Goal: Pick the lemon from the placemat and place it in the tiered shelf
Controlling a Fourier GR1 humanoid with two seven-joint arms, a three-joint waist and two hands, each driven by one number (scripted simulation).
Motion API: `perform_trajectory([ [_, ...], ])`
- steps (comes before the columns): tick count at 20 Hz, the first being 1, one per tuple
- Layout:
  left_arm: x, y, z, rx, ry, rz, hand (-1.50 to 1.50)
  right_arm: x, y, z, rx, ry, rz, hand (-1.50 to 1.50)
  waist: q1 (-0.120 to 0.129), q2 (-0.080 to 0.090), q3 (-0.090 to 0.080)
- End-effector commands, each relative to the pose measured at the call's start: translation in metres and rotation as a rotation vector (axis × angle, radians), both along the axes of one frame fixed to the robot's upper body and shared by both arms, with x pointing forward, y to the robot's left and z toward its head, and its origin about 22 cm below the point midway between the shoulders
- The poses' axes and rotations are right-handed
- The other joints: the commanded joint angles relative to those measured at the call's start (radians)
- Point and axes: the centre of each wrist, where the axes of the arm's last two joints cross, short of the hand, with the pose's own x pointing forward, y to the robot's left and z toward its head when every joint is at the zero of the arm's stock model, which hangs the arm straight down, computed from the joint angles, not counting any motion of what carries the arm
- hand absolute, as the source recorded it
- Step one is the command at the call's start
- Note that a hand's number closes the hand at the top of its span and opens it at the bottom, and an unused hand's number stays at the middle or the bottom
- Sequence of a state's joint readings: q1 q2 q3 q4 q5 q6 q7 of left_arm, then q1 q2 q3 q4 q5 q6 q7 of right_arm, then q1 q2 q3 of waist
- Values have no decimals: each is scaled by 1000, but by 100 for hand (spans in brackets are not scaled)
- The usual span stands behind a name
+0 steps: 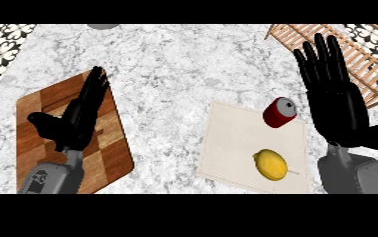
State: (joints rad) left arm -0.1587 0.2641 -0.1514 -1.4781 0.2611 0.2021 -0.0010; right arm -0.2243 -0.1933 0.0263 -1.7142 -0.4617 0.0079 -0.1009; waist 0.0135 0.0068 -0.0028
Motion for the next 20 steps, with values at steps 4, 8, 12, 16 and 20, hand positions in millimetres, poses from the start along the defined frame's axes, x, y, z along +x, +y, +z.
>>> perform_trajectory([
  [4,-16,70,-14,146,129,91,0,-14,53,-15,-318,-30,183,150,10,-7,1],
  [8,-31,83,-30,182,228,162,0,-13,-30,-30,-718,94,-329,150,-54,-15,-9],
  [12,-42,91,-31,171,273,142,0,-75,53,-85,-712,19,-267,-150,-21,-14,2],
  [16,-44,98,-21,185,254,130,0,-117,74,-86,-762,67,-213,-150,-19,-11,2],
  [20,-54,119,-21,181,257,149,0,-132,53,-76,-1007,67,-370,-150,-29,-16,-1],
])
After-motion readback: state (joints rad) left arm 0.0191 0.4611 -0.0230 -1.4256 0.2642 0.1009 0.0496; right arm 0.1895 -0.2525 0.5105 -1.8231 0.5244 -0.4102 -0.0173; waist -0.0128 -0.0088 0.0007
